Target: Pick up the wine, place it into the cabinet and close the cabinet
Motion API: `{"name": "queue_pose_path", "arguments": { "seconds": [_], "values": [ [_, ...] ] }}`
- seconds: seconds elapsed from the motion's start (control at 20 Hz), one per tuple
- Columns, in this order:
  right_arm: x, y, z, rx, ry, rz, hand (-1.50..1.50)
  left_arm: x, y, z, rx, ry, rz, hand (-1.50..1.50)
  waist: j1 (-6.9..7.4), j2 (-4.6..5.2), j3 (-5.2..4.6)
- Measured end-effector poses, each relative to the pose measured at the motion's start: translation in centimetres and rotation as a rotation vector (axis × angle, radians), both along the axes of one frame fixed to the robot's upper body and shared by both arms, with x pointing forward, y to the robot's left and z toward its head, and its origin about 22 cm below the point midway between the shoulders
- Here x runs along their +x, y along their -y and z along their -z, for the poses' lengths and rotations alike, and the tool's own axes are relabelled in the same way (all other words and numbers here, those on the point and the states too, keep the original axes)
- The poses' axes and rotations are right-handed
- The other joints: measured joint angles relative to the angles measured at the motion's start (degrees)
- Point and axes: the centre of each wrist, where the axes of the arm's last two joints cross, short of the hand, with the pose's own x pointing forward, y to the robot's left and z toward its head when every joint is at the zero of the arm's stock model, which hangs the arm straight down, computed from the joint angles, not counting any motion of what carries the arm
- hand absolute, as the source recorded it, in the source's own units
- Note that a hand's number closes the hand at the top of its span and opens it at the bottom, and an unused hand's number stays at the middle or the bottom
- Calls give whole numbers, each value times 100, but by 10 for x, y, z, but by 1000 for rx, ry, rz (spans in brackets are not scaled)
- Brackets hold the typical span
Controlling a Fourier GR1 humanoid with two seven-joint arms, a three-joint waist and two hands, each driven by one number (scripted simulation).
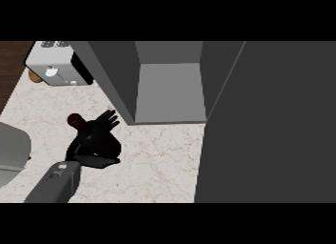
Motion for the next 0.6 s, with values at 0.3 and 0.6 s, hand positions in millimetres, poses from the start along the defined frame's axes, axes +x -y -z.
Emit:
{"name": "queue_pose_path", "arguments": {
  "seconds": [0.3,0.6],
  "values": [
    [2,-1,-1,-6,1,-2,-150,6,11,-1,-49,-17,-5,150,18,1,1],
    [3,5,-3,-19,1,23,-150,6,19,2,-82,-41,13,150,35,-3,3]
  ]
}}
